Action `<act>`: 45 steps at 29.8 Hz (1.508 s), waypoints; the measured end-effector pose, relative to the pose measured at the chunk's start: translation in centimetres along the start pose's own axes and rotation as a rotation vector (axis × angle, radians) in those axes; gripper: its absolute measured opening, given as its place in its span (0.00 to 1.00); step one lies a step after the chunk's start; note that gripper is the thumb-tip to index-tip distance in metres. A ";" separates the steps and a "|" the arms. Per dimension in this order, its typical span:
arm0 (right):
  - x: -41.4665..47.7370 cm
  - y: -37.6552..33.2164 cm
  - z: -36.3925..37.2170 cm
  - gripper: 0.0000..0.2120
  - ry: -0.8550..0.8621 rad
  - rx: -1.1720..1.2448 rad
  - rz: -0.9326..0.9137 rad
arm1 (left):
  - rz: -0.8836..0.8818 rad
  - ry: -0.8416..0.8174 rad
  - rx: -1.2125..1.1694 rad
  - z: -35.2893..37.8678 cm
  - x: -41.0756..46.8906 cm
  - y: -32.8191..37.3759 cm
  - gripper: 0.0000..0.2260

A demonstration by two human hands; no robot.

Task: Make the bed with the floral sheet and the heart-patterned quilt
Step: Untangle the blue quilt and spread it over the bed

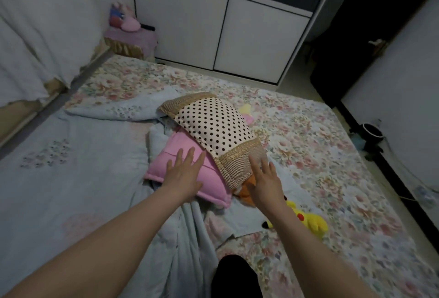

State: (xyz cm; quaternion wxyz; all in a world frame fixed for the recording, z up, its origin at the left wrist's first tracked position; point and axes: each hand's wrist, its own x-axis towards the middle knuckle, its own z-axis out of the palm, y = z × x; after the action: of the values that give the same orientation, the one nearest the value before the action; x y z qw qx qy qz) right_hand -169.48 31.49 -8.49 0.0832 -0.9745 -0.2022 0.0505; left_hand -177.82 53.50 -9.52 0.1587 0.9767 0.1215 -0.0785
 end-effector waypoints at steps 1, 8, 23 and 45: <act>3.2 -0.4 0.7 0.38 0.000 0.024 -0.065 | -0.068 0.008 -0.049 -0.2 1.8 -0.9 0.39; 15.5 4.3 4.0 0.36 0.026 0.063 -0.152 | -0.248 0.064 -0.321 1.3 12.2 -1.7 0.41; 55.5 5.4 15.6 0.57 -0.103 0.034 -0.141 | -0.767 0.185 -0.507 12.1 48.0 -3.3 0.45; 46.7 4.2 27.0 0.40 0.114 -0.125 -0.296 | -0.525 0.043 0.073 20.2 45.5 -3.9 0.23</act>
State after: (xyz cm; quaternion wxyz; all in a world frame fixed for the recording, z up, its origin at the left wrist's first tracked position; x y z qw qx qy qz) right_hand -128.79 50.31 -38.79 0.0401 -0.9386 -0.3413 -0.0307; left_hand -137.52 60.11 -38.29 0.0951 0.9181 0.3713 -0.1007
